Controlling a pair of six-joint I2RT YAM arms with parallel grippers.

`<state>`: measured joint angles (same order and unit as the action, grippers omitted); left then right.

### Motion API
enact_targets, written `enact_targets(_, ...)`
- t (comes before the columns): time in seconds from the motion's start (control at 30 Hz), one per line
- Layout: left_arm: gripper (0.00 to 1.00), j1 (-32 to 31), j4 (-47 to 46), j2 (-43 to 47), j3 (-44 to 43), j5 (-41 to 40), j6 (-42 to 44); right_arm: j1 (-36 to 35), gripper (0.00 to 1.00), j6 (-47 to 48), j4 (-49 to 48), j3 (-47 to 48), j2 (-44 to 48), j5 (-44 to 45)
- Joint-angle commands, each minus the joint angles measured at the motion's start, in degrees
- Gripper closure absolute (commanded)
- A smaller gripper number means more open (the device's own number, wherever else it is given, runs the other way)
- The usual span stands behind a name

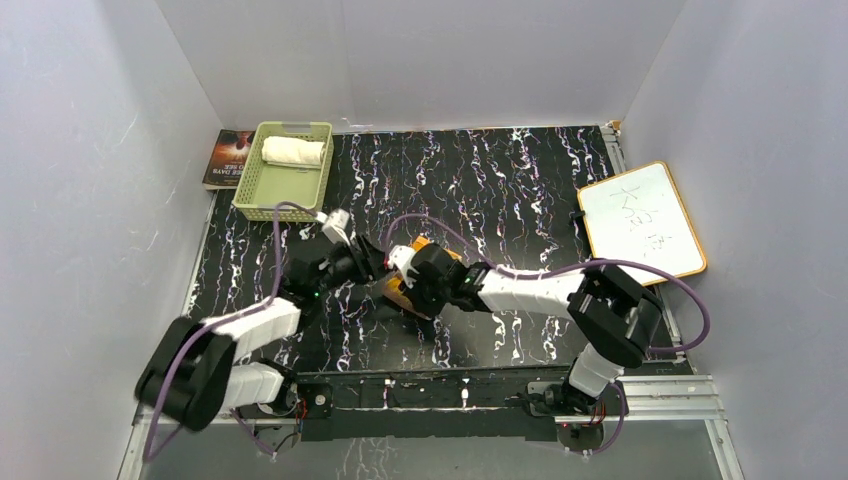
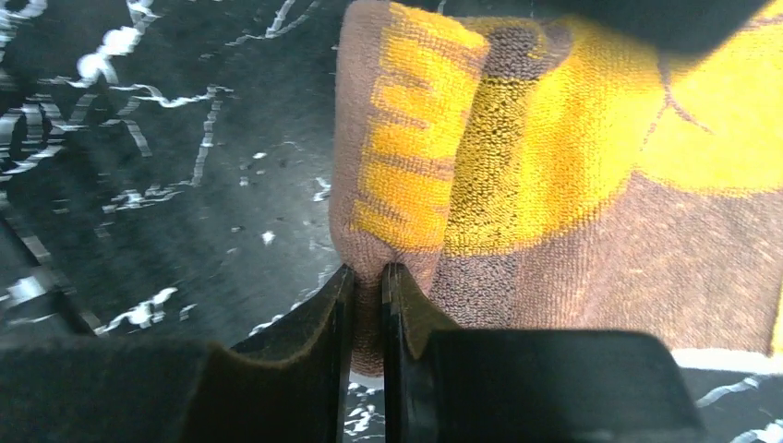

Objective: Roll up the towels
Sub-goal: Roll the towel at the center of the board.

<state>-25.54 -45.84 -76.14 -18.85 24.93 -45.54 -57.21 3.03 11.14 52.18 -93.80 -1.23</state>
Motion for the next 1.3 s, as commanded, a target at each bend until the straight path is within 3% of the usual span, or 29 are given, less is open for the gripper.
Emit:
enact_targets(0.0, 0.44, 1.17, 21.37, 14.90, -4.41, -7.09, 8.15, 5.26, 0.88, -7.98, -5.87, -1.93, 3.14, -23.28)
enact_targets(0.1, 0.45, 1.32, 23.52, 16.59, -5.73, -4.18, 9.02, 10.98, 0.88, -13.22, -10.65, -4.05, 2.42, -36.88)
enact_targets(0.17, 0.53, 1.20, 20.59, 15.39, -5.19, -0.70, 7.35, 13.72, 0.88, -16.25, -13.04, -4.76, 1.10, -42.57)
enact_targets(0.27, 0.70, 0.99, 12.51, 13.21, -2.11, 3.35, 3.23, 15.88, 0.88, -18.94, -14.65, -5.02, -1.16, -46.52)
enact_targets(0.43, 0.85, -0.56, 6.94, 11.74, 0.62, 5.37, 0.83, 19.01, 0.88, -26.06, -19.47, -6.87, -5.35, -49.63)
enact_targets(0.8, 0.75, -1.27, -0.47, 4.47, 1.75, 10.79, 0.19, 24.83, 0.88, -38.77, -31.46, -12.47, -17.95, -53.16)
enact_targets(1.27, 0.80, -1.53, -26.00, -24.63, 0.58, 12.25, -4.36, 25.84, 0.86, -38.81, -28.95, -11.34, -20.47, -53.41)
